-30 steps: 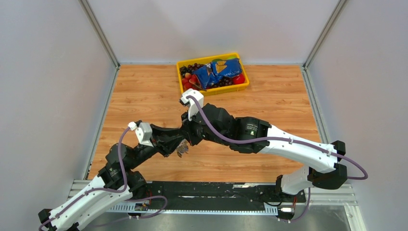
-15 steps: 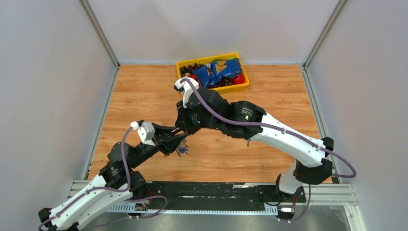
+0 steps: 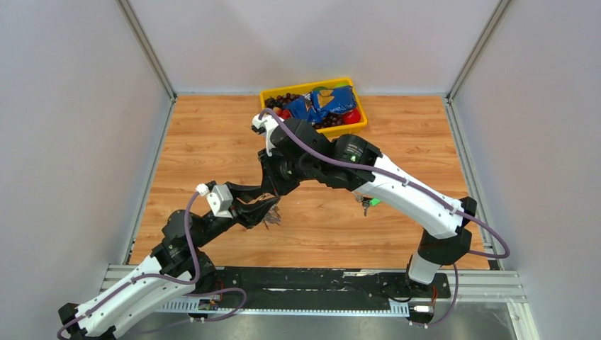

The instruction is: Put the keys on the keyring

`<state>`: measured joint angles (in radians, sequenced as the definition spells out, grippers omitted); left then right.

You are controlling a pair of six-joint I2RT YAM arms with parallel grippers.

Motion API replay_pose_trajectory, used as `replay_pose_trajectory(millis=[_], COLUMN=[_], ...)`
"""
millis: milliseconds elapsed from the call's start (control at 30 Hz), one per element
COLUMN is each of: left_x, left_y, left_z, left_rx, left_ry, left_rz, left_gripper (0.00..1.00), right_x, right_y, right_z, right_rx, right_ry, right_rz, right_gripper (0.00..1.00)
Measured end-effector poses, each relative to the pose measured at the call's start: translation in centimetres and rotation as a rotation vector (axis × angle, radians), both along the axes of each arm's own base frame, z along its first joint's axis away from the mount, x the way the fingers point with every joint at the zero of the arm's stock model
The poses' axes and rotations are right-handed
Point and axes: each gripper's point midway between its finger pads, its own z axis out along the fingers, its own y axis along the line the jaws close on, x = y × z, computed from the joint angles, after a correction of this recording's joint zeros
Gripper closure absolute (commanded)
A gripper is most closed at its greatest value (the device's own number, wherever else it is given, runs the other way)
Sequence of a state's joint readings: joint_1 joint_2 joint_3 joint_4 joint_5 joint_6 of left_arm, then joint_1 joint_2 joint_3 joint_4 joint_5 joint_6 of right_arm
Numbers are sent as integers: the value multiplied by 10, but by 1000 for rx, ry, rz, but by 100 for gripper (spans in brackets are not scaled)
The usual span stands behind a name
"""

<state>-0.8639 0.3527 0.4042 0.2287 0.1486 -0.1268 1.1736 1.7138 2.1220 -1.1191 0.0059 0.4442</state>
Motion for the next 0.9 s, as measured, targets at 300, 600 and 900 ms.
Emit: replay_pose_trajectory(millis=[300,600,900], left_x=[4,3,2], left_y=[-3,-3,-3], left_z=[-4,-4,-7], left_rx=[20,22,23], left_ry=[-21,-24,-23], left_rz=[8,2,2], left_gripper=[62,63,59], right_x=[-8,-8,-8], right_y=[-4,-5,-5], right_z=[-3,-3,-2], right_rx=[-20,-22,-19], right_ry=[30,32,31], right_rz=[25,26,27], right_gripper=[100,100,100])
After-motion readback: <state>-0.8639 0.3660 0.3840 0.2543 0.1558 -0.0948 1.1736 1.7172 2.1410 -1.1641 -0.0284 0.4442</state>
